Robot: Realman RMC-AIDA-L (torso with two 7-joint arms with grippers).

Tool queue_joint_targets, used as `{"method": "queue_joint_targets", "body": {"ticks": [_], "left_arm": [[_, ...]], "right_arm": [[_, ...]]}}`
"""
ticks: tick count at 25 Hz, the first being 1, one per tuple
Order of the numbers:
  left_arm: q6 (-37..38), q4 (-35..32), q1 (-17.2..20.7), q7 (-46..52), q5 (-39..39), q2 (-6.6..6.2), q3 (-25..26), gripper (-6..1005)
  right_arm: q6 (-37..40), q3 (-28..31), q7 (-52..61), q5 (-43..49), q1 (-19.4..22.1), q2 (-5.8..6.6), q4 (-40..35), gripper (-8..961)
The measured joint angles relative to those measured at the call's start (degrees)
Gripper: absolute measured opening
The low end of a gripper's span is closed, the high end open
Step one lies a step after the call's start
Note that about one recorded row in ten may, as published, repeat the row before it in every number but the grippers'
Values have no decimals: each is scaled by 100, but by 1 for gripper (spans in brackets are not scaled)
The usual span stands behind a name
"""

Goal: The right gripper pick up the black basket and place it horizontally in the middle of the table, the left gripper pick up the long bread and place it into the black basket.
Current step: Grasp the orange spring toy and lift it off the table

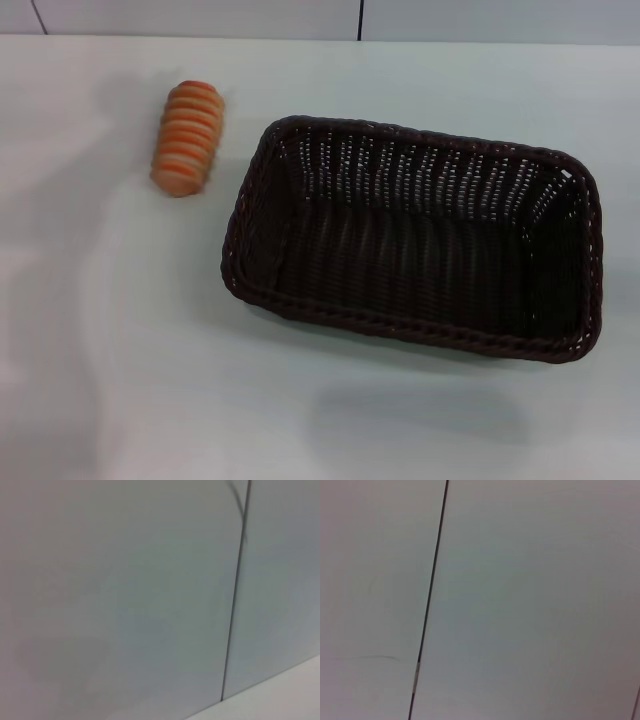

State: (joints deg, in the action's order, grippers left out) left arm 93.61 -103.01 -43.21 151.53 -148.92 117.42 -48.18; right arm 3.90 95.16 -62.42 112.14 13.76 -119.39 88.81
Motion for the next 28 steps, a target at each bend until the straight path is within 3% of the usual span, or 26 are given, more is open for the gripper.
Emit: {"method": "queue_joint_targets", "body": {"ticks": [2, 4, 12, 13, 15, 16, 22, 28], "left_arm": [[17, 97, -102, 18, -145, 12, 5, 808], [101, 472, -455, 78, -647, 35, 97, 808], [154, 576, -674, 92, -1048, 43, 123, 807], [257, 971, -1006, 124, -1588, 26, 163, 807], [303, 1273, -1105, 181, -1634, -26, 165, 807], [286, 1709, -1182, 271, -1647, -135, 156, 807], [122, 2653, -1399, 421, -1666, -416, 91, 807], [-136, 3526, -1580, 449, -1671, -594, -5, 806]], "right_arm": [[-4, -26, -8, 23, 1, 0, -8, 473], [-5, -77, -12, 67, 24, -4, 17, 472], [-20, -170, -48, 106, 63, -5, 84, 472], [-25, -192, -72, 110, 79, -5, 118, 472], [-30, -269, -126, 118, 121, -10, 212, 472], [-30, -269, -126, 118, 121, -10, 212, 472], [-68, -385, -160, 223, 171, -8, 341, 472], [-35, -469, -172, 425, 211, -26, 338, 472]]}}
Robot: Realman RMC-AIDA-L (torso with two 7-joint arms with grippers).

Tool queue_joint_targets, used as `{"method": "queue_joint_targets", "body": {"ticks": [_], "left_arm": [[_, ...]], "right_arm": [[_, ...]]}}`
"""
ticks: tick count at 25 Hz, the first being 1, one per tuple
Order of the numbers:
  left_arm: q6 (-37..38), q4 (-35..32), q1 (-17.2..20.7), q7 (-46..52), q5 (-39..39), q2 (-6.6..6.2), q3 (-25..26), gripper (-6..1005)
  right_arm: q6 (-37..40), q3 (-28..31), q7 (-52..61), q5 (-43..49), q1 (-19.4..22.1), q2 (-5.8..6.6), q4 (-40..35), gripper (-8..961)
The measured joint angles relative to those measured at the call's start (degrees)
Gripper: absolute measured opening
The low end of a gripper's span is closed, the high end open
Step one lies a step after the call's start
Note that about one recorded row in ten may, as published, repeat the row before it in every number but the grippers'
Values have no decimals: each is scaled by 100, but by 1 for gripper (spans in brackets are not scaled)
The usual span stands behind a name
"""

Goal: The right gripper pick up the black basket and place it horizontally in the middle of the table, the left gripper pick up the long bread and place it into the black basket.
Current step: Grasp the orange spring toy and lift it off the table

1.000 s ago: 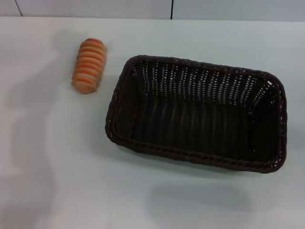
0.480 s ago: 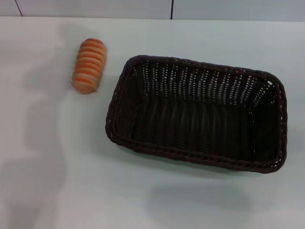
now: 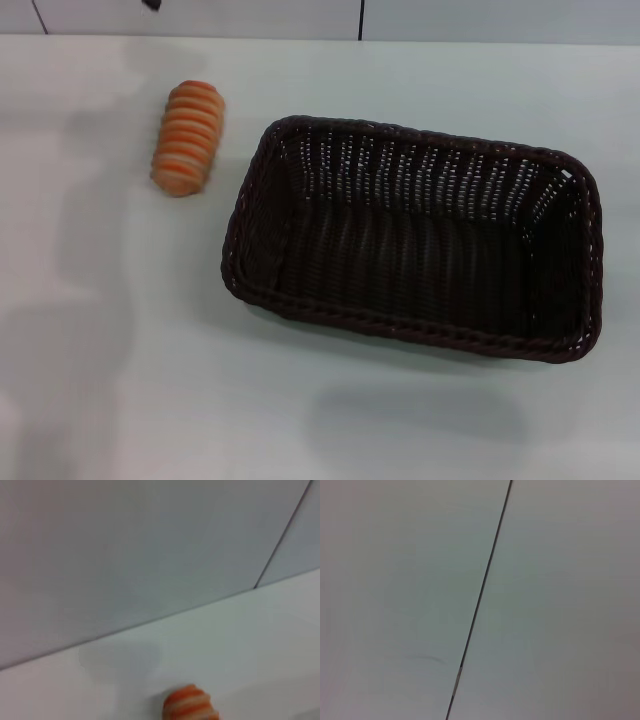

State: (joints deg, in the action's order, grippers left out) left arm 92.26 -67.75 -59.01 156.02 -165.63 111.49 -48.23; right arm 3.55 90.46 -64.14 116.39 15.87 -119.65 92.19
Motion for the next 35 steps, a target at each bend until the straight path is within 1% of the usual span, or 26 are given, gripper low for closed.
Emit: {"method": "queue_joint_targets", "body": {"ticks": [3, 5, 9, 15, 16, 17, 21, 29, 33, 34, 35], "left_arm": [[-130, 478, -36, 16, -3, -112, -95, 806], [-222, 700, -58, 22, -4, -143, -107, 806], [-332, 1062, -74, 37, -6, -154, -166, 806], [-639, 1600, -18, 278, -10, -209, -783, 805], [-760, 1778, -12, 315, -11, -209, -863, 805], [-760, 1778, -12, 315, -11, -209, -863, 805], [-1094, 2257, -21, 313, -9, -193, -877, 805], [-1340, 2609, -7, 237, -3, -171, -870, 805], [-1389, 2708, 1, 231, 1, -128, -857, 805], [-1459, 2793, -10, 207, 1, -65, -855, 804], [-1483, 2822, -16, 200, 2, -49, -855, 804]], "right_arm": [[9, -47, 0, 7, 1, 0, -32, 472], [12, -76, 0, 9, 0, 0, -35, 472], [83, -206, 0, 31, -39, 9, -75, 472], [251, -511, 0, 154, -45, 23, -16, 472], [306, -595, 0, 202, -39, 21, -6, 472], [306, -595, 0, 202, -39, 21, -6, 472], [373, -756, -1, 298, -61, 16, -7, 472], [545, -896, -3, 411, -49, 17, 1, 473], [566, -968, -7, 419, -90, 18, 3, 473], [586, -994, -7, 421, -106, 18, -3, 473], [605, -1019, -7, 423, -123, 22, -7, 473]]}}
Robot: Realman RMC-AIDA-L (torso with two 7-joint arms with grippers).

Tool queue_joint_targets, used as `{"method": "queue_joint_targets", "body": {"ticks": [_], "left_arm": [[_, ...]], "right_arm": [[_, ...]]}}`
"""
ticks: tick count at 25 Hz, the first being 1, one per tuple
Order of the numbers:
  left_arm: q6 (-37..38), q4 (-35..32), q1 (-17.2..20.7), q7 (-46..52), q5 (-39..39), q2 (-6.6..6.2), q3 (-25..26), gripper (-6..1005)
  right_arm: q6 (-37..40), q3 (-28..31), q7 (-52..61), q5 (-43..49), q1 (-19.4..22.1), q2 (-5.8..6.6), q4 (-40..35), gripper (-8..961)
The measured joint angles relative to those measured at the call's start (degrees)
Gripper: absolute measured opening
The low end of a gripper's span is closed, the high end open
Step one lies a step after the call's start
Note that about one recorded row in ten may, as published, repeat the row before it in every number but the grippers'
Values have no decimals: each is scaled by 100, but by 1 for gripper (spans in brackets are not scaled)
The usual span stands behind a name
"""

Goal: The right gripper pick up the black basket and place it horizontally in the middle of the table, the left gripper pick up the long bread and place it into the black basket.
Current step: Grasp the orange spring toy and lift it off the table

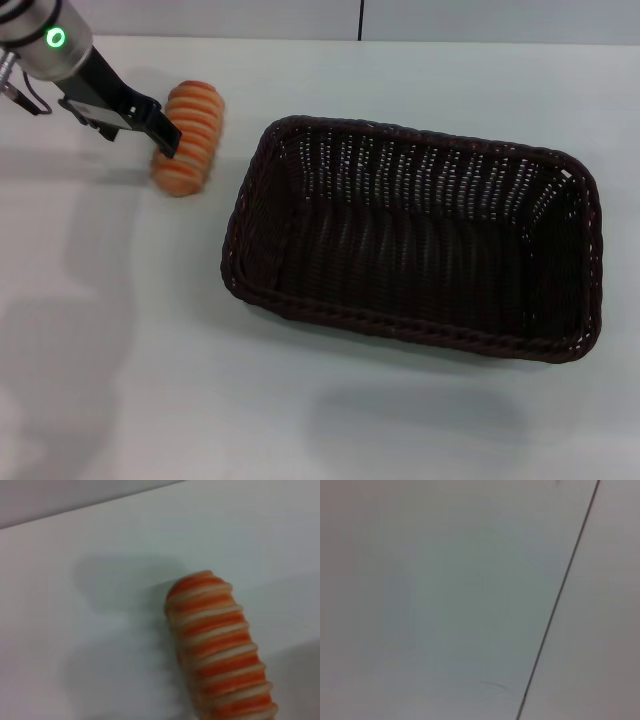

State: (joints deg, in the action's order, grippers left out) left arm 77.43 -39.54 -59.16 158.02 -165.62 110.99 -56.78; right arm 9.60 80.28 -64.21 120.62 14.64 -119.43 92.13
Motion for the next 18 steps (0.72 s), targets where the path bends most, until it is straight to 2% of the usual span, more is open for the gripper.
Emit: {"method": "queue_joint_targets", "body": {"ticks": [3, 4, 7, 9, 18], "left_arm": [[-63, 47, -12, -20, 6, 39, 10, 804], [-151, 71, -19, -58, 27, 117, 55, 804], [-202, 75, -26, -118, 46, 179, 135, 804], [-283, 88, -38, -254, 51, 266, 354, 804], [-539, 487, -38, -415, 54, 286, 464, 803]], "right_arm": [[34, -54, 0, 20, -34, 8, 6, 473], [38, -64, 0, 37, -37, 10, 16, 473], [46, -97, 0, 91, -40, 9, 29, 473], [59, -137, 0, 113, -45, 11, 49, 473], [69, -297, 0, 229, -61, 11, 130, 473]]}}
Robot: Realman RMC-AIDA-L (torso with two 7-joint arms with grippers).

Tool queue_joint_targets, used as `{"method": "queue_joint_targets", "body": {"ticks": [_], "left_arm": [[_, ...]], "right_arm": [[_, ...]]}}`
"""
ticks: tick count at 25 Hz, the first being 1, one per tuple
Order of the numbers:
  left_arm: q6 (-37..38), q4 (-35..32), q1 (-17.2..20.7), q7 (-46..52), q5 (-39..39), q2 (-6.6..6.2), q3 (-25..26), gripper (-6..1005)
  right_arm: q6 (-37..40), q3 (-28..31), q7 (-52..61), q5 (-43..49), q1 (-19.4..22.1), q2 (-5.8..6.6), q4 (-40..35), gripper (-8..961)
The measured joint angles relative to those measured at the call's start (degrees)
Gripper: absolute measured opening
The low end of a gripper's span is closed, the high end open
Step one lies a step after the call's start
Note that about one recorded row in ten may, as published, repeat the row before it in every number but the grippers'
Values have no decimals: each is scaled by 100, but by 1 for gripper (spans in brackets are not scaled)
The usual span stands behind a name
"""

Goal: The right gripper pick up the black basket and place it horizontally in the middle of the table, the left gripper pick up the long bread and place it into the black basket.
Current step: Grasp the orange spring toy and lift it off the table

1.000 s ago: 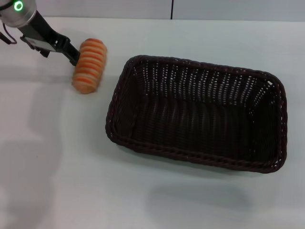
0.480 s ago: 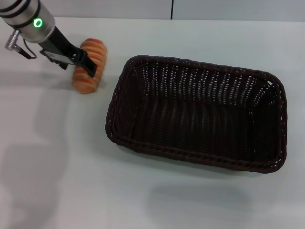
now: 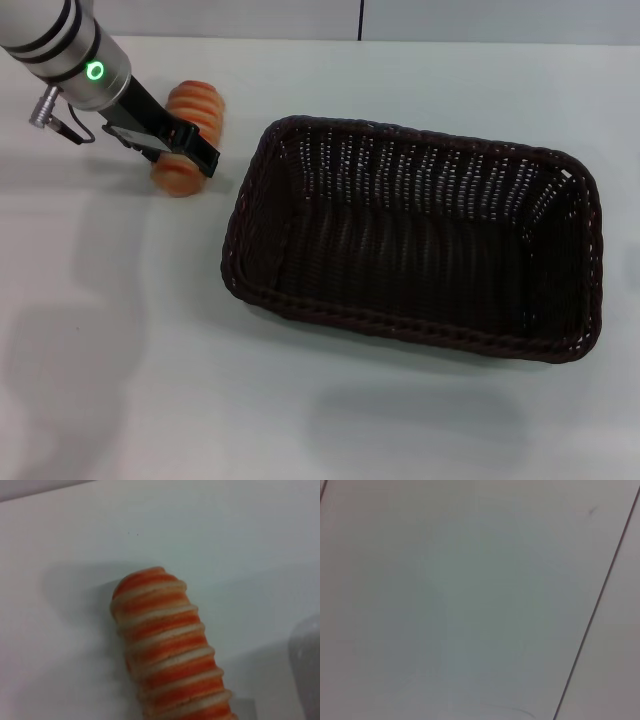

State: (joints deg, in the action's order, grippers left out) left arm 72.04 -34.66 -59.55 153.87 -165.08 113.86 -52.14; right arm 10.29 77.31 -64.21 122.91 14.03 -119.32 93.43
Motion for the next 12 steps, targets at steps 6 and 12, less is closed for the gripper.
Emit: {"method": "queue_joint_targets", "body": {"ticks": [6, 12], "left_arm": [[-56, 105, 25, -40, 6, 5, 18, 803], [-111, 204, 39, -96, 45, 63, 64, 803]], "right_arm": [[0, -19, 0, 0, -23, -3, 14, 472], [9, -66, 0, 0, -55, -4, 18, 472]]}}
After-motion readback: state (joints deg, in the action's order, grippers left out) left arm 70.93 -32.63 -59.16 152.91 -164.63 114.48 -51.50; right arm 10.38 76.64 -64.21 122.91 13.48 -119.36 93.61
